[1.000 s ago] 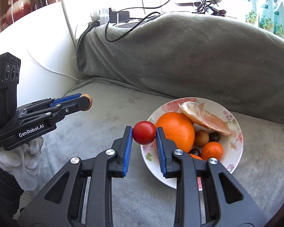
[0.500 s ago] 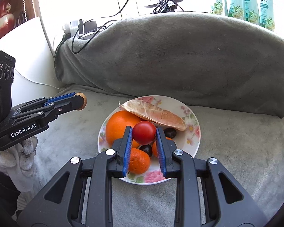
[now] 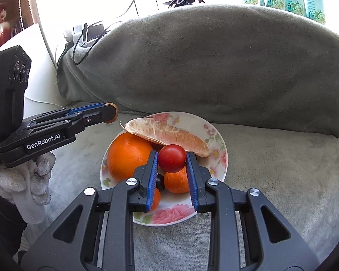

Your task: Organize fruits

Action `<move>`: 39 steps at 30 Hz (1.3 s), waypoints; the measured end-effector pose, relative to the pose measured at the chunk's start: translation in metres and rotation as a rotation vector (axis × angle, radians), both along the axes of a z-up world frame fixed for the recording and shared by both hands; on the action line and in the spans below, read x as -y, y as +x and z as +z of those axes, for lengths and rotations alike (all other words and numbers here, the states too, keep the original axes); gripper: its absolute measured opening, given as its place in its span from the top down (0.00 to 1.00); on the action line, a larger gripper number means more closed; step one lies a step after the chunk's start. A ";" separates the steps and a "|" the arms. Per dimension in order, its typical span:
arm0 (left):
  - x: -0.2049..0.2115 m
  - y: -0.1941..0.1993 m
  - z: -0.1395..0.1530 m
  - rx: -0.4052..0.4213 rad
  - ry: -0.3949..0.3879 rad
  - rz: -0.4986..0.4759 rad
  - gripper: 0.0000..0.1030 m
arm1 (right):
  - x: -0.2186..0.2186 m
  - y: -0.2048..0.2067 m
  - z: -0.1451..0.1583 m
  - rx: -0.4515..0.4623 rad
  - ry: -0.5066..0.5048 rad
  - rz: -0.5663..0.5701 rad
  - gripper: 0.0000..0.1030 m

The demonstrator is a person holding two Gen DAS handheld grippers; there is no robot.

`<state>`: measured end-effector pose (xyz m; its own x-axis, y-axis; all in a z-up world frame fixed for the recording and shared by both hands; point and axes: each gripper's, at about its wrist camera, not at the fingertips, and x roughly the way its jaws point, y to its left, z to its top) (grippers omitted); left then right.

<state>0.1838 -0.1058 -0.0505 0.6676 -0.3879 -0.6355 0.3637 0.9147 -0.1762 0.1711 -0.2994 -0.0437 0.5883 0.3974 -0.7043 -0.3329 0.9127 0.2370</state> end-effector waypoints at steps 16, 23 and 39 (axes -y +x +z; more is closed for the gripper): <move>0.001 0.013 -0.007 -0.031 -0.011 -0.012 0.79 | -0.008 0.007 -0.006 -0.008 0.005 0.024 0.75; 0.000 0.014 -0.007 -0.036 -0.017 -0.016 0.78 | -0.011 0.003 -0.004 0.003 -0.001 0.028 0.73; -0.014 -0.016 0.009 0.022 -0.024 -0.009 0.63 | 0.005 -0.023 0.013 0.060 0.048 -0.018 0.45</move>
<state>0.1675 -0.0921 -0.0411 0.6778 -0.4091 -0.6110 0.3761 0.9069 -0.1900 0.1478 -0.3040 -0.0306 0.6359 0.4190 -0.6481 -0.3318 0.9066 0.2606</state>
